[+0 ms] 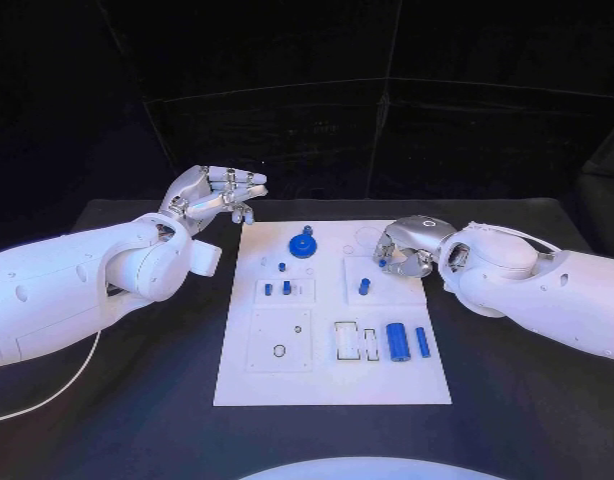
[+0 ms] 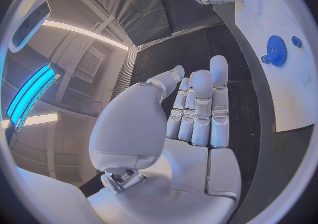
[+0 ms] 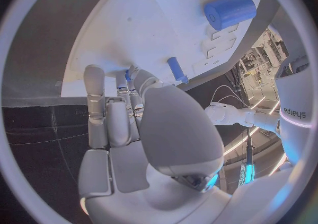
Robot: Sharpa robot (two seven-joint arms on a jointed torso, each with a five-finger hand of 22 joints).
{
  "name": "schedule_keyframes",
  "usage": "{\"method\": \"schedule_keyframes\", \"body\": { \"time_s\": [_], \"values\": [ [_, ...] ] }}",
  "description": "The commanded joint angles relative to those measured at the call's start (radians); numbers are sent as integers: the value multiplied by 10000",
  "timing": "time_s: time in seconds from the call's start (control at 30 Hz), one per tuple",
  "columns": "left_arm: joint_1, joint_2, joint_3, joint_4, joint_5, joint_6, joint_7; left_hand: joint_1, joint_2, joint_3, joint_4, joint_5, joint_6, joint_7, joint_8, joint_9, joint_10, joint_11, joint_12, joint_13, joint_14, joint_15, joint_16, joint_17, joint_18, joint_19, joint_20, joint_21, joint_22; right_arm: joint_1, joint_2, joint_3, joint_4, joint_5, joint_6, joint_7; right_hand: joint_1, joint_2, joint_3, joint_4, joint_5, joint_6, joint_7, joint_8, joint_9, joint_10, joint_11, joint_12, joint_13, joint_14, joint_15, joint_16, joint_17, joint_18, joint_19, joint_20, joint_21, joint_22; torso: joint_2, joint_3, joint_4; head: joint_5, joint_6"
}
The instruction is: Assemble the parts on the task board
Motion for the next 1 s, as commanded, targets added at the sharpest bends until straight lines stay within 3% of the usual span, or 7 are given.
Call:
{"method": "schedule_keyframes", "body": {
  "time_s": [0.03,0.23,0.43,0.67,0.87,1.0],
  "values": [
    [11,5,9,14,121,1,206,-21,61,-61,11,4,-3,-12,-31,-9,71,-6,69,11,-49,-2,-46,-15,139,-81,-19,-34,-10,9,29,3,-16,-37,272,-19,36,21,349,-74,-106,223,-26,-23,24,213,-41,-33,-73,436,-33,77,32,-94,104,5,129,135,-3,-1,-14,4,-29],
    [11,15,9,6,121,3,169,-20,62,-65,10,4,-6,-11,-31,-9,68,-6,72,12,-60,-2,-63,-46,138,-82,-19,-39,-14,8,90,3,-79,-16,535,-102,-266,-23,1227,-329,-263,549,-93,-35,19,560,-119,-80,-219,434,-98,91,-6,-125,117,-66,344,379,-7,-6,-3,-9,-57],
    [11,19,9,-2,121,2,127,-6,70,-67,1,4,-8,-13,-31,-9,62,-7,81,13,-69,-2,-72,-58,137,-84,-21,-51,-21,7,116,3,-110,-20,532,-241,-483,-63,1648,-497,-329,639,-97,-84,14,636,-137,-151,-238,441,-104,124,15,-135,113,-71,437,477,-11,-3,-3,-12,-75],
    [11,14,8,-4,121,22,74,7,74,-70,-8,4,-13,-12,-32,-10,54,-7,88,13,-82,-3,-86,-83,137,-85,-22,-61,-29,5,57,5,26,-96,-319,-430,-697,-25,2182,-691,-464,730,-103,-126,17,719,-142,-218,-235,460,-108,198,97,-153,143,-78,574,643,-14,-3,-17,-19,-92],
    [11,12,8,-40,122,52,37,17,75,-75,-17,4,-22,-9,-35,-11,41,-4,94,13,-90,-2,-94,-94,136,-86,-23,-72,-36,7,-214,10,458,-74,-1122,-382,-803,-77,2319,-755,-489,753,-103,-140,18,745,-146,-237,-233,476,-108,250,166,-175,197,-78,668,787,-30,-10,-16,-57,-84],
    [11,16,7,-61,122,63,23,20,73,-82,-22,4,-28,-6,-37,-12,31,-1,98,13,-100,-1,-105,-112,135,-88,-24,-80,-42,12,-451,15,800,24,-1387,-349,-833,-102,2352,-776,-496,758,-105,-145,18,749,-147,-244,-233,484,-108,273,199,-184,221,-78,704,846,-25,-11,-5,-71,-65]
  ]
}}
